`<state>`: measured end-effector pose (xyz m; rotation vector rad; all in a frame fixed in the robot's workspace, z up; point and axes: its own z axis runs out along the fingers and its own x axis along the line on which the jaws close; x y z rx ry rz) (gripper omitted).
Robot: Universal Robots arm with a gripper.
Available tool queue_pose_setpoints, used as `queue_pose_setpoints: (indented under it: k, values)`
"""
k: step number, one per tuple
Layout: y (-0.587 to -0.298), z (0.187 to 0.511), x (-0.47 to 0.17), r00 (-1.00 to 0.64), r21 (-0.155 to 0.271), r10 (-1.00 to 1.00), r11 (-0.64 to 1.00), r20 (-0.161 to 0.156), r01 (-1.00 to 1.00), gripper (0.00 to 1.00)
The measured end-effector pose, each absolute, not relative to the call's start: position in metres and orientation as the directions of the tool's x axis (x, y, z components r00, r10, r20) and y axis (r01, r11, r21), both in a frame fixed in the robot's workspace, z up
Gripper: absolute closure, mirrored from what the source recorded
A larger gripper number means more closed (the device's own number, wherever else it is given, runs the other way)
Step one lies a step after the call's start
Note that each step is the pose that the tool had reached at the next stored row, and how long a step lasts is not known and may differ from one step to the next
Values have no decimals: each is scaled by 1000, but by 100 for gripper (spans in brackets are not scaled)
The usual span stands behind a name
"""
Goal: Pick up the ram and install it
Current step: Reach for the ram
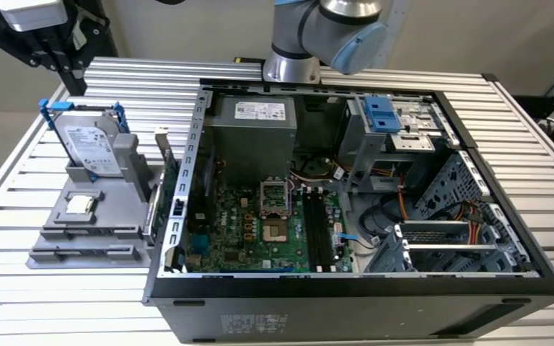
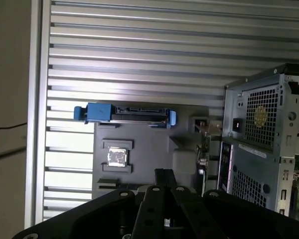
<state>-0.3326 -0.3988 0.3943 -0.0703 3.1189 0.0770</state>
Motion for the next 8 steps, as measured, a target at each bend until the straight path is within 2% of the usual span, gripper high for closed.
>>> queue_pose_setpoints:
  k: [8]
  values:
    - [-399,394,-346,-999,49,-45,998,-22,-46,100]
